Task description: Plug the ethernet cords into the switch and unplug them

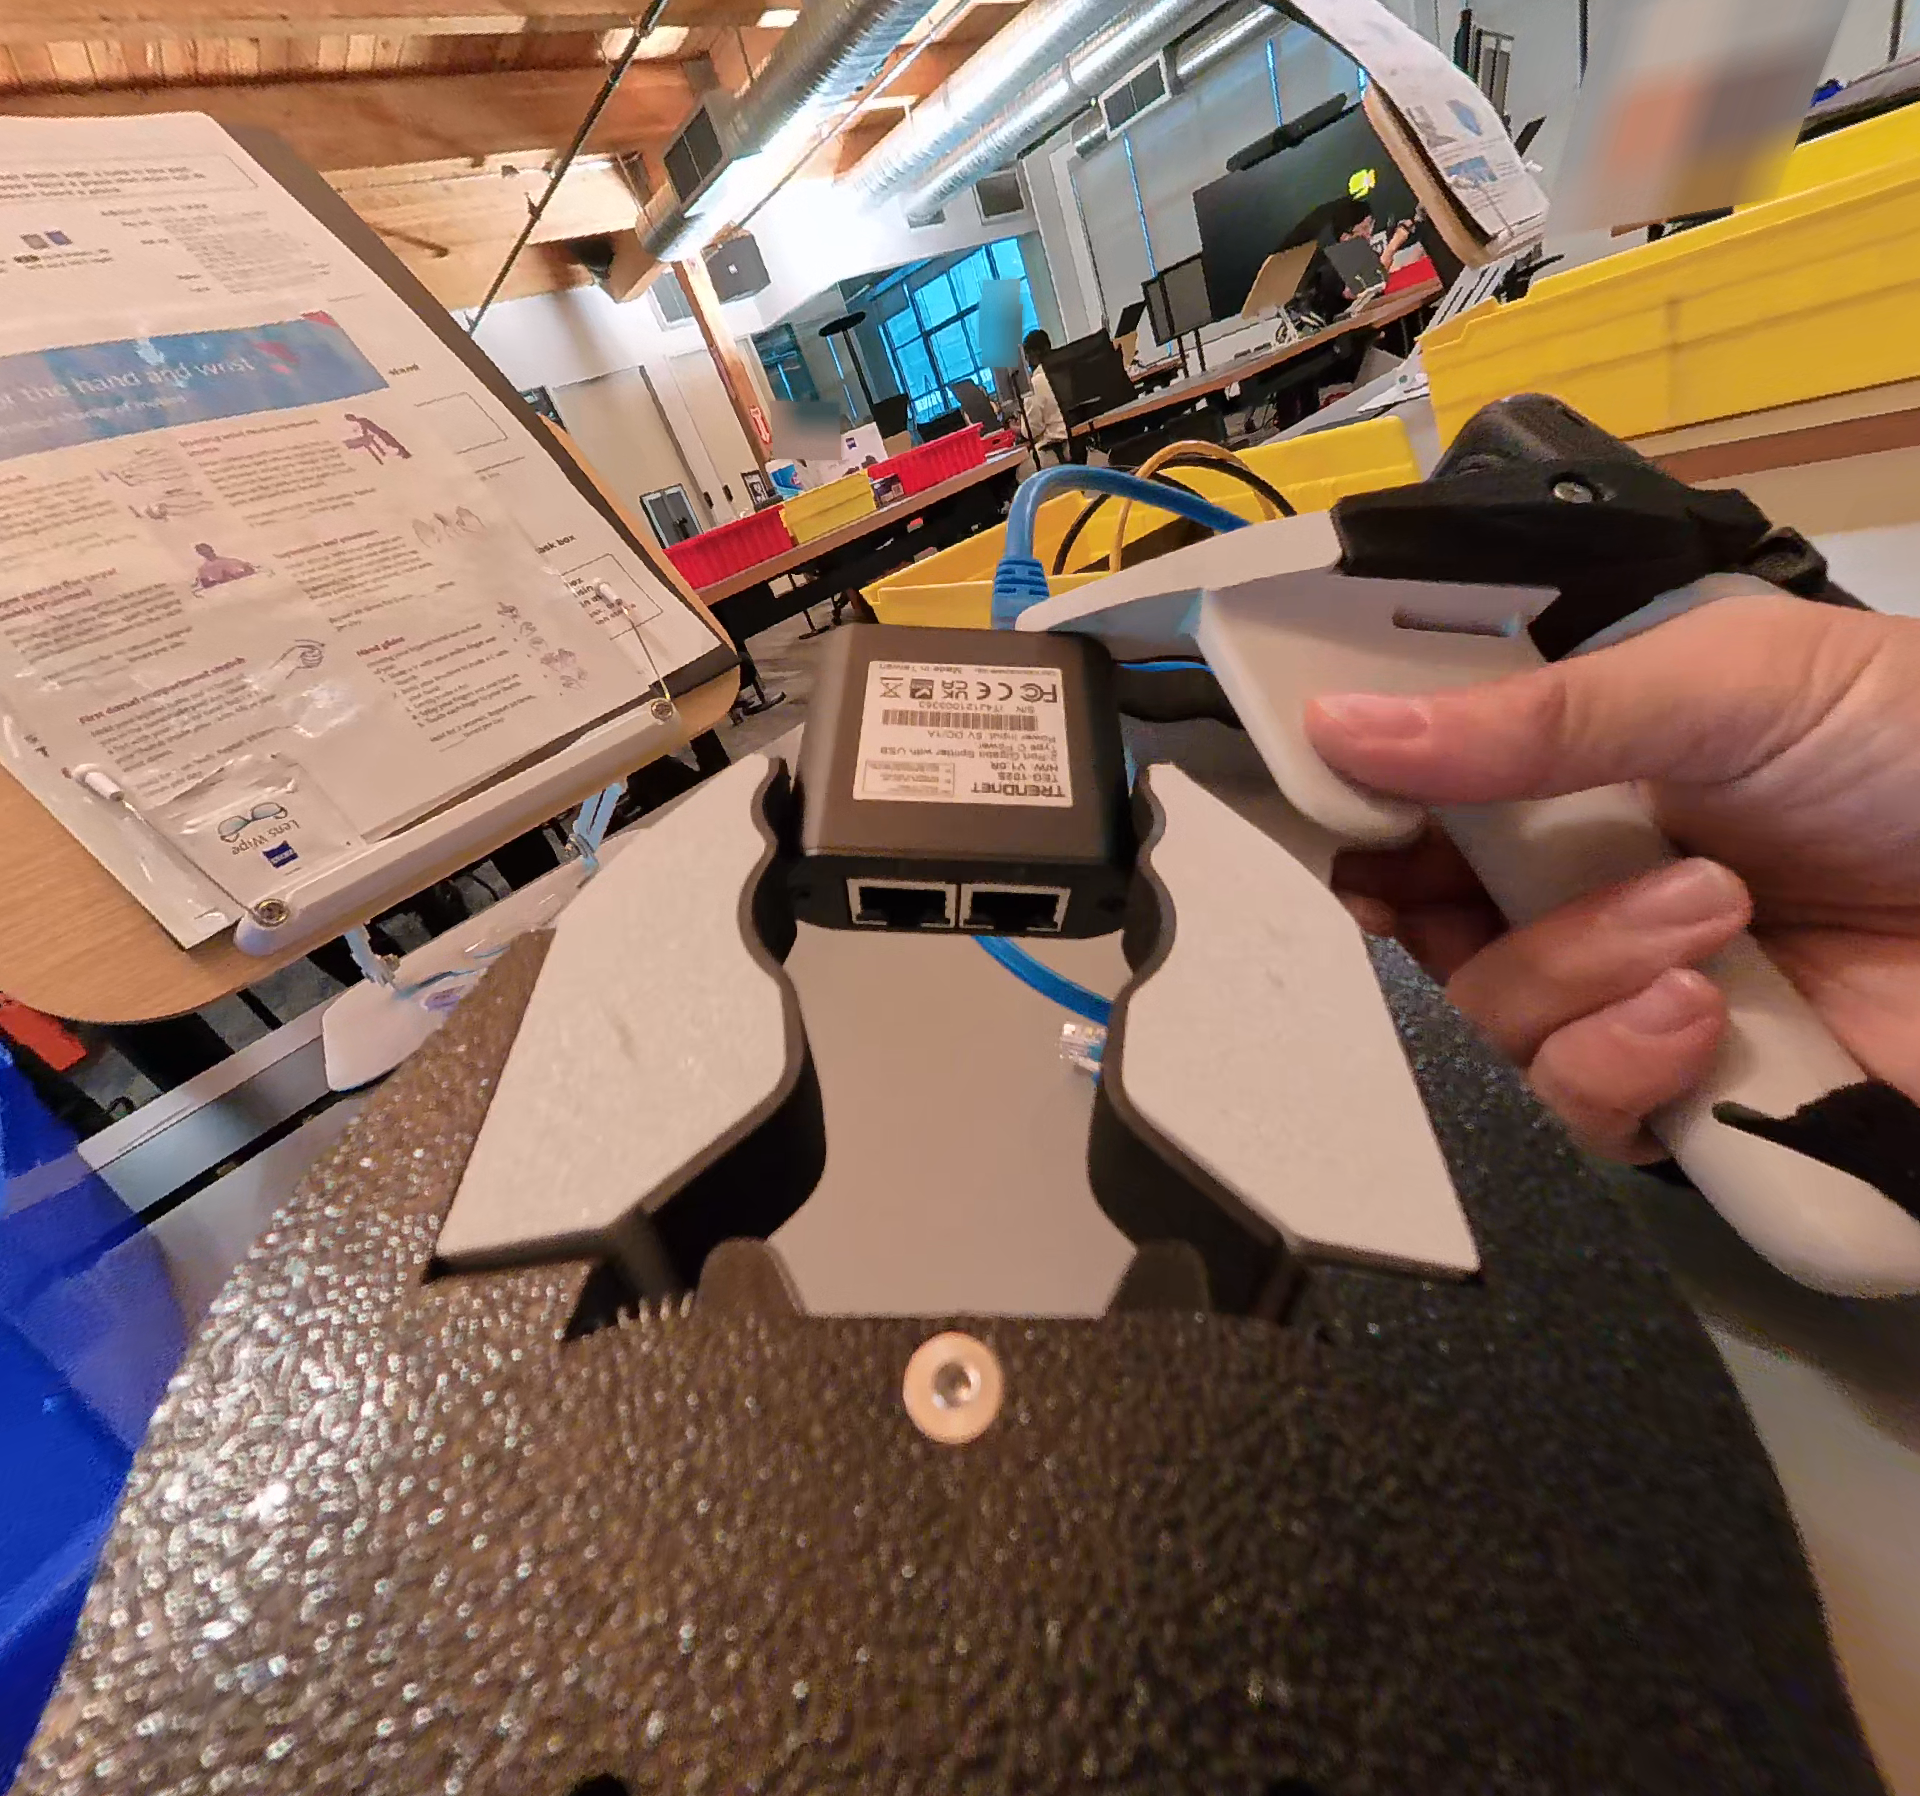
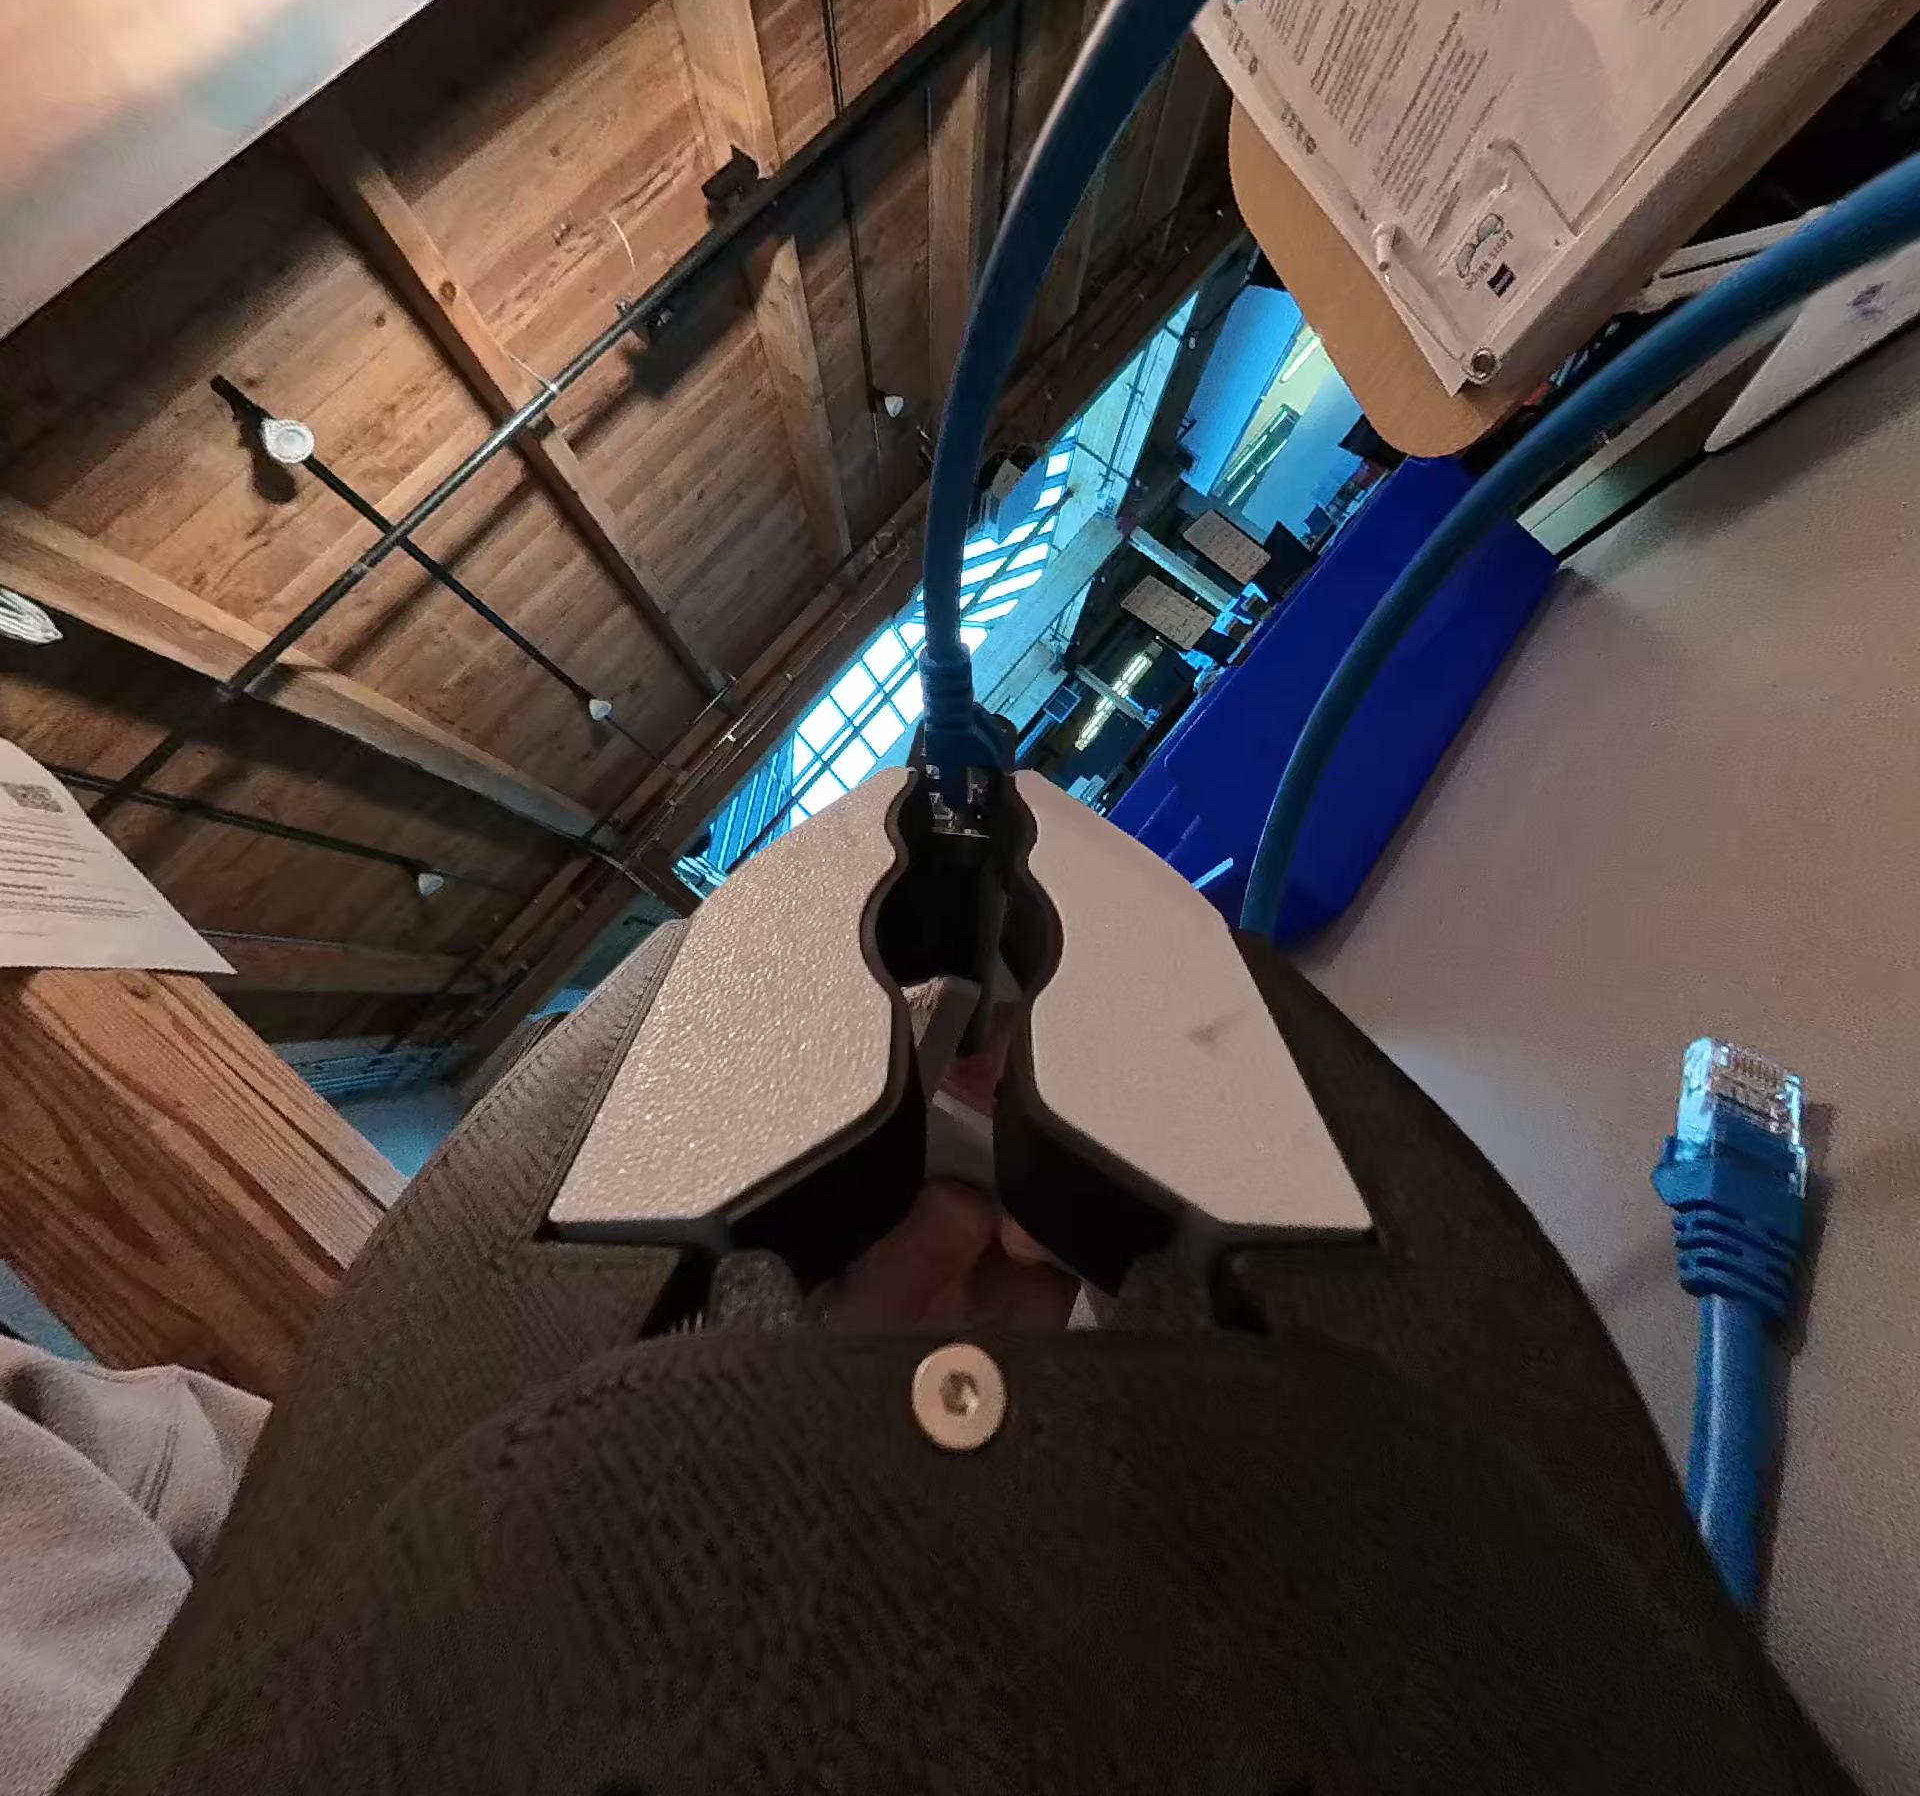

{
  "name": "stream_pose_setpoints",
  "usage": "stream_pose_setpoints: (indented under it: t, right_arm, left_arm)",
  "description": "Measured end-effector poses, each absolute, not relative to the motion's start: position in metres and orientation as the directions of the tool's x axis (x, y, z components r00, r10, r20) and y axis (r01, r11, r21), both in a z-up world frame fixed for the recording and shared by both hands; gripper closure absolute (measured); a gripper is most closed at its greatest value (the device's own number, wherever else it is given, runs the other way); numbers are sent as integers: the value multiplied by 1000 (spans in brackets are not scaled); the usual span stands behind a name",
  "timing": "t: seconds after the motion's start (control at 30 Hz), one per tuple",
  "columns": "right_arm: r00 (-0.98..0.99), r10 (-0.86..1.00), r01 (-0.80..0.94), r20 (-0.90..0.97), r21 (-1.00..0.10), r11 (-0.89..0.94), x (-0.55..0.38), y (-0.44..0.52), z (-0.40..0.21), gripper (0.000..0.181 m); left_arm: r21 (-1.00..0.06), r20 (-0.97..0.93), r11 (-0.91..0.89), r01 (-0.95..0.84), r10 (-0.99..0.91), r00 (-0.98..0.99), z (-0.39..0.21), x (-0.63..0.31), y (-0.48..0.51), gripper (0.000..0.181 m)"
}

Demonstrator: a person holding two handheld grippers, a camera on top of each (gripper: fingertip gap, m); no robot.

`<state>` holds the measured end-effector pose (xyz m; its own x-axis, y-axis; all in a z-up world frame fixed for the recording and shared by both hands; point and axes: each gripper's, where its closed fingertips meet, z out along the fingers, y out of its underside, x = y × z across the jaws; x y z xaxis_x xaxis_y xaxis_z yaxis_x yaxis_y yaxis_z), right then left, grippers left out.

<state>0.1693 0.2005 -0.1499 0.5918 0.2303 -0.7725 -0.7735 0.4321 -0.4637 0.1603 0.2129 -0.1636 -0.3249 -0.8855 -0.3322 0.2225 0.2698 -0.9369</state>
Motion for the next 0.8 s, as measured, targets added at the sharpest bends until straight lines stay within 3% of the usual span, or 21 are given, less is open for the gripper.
stream_pose_setpoints:
  t: [0.3,0.43,0.5,0.6,0.73,0.8]
  right_arm:
    - [565,243,-791,-788,-434,432,174,198,-156,171]
    - [607,218,-766,-764,-488,418,174,198,-156,171]
    - [627,203,-752,-752,-516,410,174,198,-157,170]
    - [653,202,-734,-730,-542,410,173,197,-153,171]
    - [665,194,-725,-721,-560,400,172,197,-151,170]
    - [649,206,-732,-733,-526,433,176,193,-148,171]
  left_arm:
    - [-930,-355,306,204,-891,-282,-168,164,210,120]
    - [-932,-351,306,193,-893,-281,-169,164,210,120]
    - [-956,-275,223,188,-906,-322,-170,164,209,120]
    - [-909,-405,359,209,-879,-252,-168,164,210,120]
    - [-962,-237,173,210,-913,-332,-166,163,208,120]
    - [-912,-397,350,212,-884,-247,-170,164,213,121]
